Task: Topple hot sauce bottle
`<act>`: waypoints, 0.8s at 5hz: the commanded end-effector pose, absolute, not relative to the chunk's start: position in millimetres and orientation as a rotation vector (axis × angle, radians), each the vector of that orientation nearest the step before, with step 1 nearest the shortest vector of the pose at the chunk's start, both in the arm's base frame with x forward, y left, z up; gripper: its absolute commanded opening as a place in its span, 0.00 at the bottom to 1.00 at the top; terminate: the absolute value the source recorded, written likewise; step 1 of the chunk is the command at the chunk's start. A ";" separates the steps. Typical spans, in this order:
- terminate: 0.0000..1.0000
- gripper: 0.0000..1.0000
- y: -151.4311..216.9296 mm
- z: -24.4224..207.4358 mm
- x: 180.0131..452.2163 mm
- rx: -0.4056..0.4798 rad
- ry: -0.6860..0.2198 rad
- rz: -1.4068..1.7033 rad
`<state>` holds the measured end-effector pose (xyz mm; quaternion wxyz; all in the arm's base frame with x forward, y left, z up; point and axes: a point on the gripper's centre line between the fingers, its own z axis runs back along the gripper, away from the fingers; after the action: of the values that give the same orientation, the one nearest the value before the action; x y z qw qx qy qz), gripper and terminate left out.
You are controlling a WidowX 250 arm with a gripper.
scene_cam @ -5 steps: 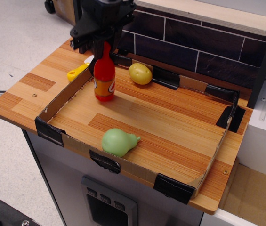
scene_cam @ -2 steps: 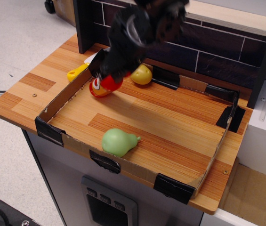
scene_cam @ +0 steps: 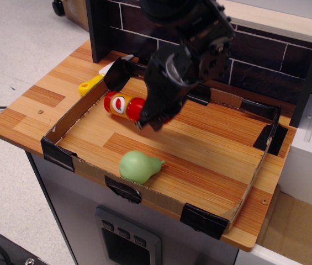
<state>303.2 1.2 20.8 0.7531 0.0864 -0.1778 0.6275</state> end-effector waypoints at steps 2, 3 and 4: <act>0.00 1.00 -0.7 32.3 314.4 -0.001 -0.303 1.402; 0.00 1.00 5.0 37.0 313.9 -0.032 -0.321 1.453; 0.00 1.00 6.0 56.4 315.8 -0.018 -0.331 1.368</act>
<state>306.8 7.2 36.1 0.7659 0.0121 -0.1281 0.6300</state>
